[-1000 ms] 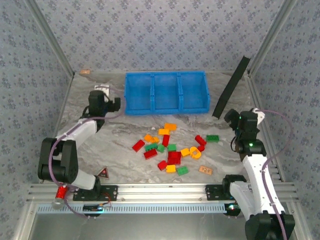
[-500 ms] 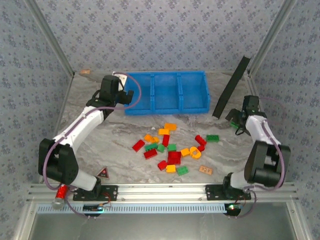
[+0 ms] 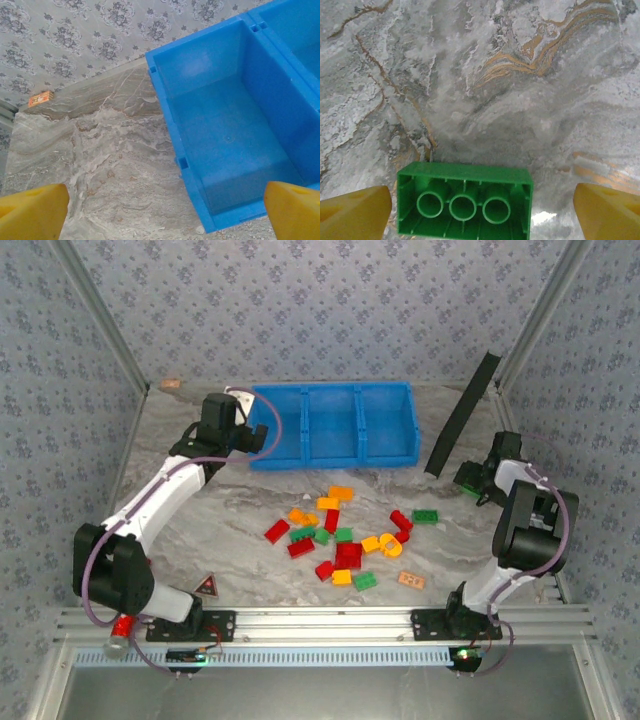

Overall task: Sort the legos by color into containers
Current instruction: Pick up the lego from the middle-right of the table, then pick up the lego from the center of the table, then place the lego in the container.

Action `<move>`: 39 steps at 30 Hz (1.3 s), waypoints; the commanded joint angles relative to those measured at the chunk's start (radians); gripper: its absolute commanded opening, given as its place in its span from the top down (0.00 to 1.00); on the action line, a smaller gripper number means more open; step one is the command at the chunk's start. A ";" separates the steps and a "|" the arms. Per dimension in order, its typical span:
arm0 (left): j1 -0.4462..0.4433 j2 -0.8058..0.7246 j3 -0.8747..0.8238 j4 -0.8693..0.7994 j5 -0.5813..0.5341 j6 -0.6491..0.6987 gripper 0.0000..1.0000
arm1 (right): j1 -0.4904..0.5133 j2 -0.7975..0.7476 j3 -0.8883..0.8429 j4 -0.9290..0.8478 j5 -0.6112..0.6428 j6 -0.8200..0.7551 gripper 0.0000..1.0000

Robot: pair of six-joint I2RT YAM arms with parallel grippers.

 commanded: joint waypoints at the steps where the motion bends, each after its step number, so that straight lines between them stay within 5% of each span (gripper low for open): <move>1: -0.003 -0.019 0.005 -0.009 0.019 0.015 0.00 | -0.007 0.031 0.031 0.017 -0.032 -0.036 0.06; 14: -0.006 -0.022 0.000 -0.079 0.007 -0.011 0.00 | 0.001 0.103 0.071 0.006 -0.042 -0.061 0.21; 25: -0.025 -0.151 -0.150 -0.287 0.066 -0.270 0.00 | 0.038 0.114 0.079 -0.033 -0.023 -0.057 0.37; 29: -0.080 -0.219 -0.241 -0.334 0.077 -0.307 0.01 | 0.063 0.073 0.067 -0.066 0.003 -0.029 0.45; 39: -0.275 -0.221 -0.370 -0.312 0.101 -0.368 0.02 | 0.184 -0.127 0.024 -0.184 -0.013 0.033 0.45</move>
